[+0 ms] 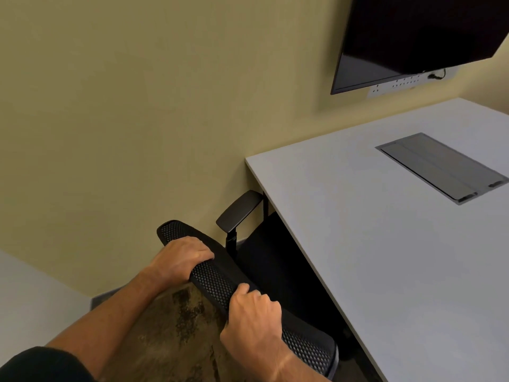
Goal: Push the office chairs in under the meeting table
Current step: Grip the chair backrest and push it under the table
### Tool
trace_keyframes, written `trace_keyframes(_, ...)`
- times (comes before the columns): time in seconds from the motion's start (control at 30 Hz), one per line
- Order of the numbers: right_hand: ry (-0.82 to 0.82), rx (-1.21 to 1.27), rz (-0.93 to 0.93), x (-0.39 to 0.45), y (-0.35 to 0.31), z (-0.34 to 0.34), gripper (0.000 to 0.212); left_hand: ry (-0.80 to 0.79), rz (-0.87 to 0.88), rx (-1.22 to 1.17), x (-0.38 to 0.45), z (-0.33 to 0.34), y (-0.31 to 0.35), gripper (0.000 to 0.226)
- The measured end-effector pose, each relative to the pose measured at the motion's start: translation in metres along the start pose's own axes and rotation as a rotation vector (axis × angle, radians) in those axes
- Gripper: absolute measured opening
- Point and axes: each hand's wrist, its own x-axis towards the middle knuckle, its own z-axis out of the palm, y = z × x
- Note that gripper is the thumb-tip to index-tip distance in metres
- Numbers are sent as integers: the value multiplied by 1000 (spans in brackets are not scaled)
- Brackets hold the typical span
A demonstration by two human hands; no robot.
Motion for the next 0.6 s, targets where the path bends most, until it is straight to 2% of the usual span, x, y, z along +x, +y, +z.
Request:
trace_keyframes(0.13,-92,-33,12,19,-4,-5,76,138,118,65,11,-9,-5,27)
trace_keyframes(0.27,-147,-13,-7,37,-7,-11,76,138,166,64,24,-14,-18,40)
trace_keyframes(0.43,-174,28,33,53,-11,-15,80,110,228,52,42,-19,-33,39)
trace_keyframes(0.6,-108,40,103,60,-16,-20,79,121,288,37,61,-19,-47,34)
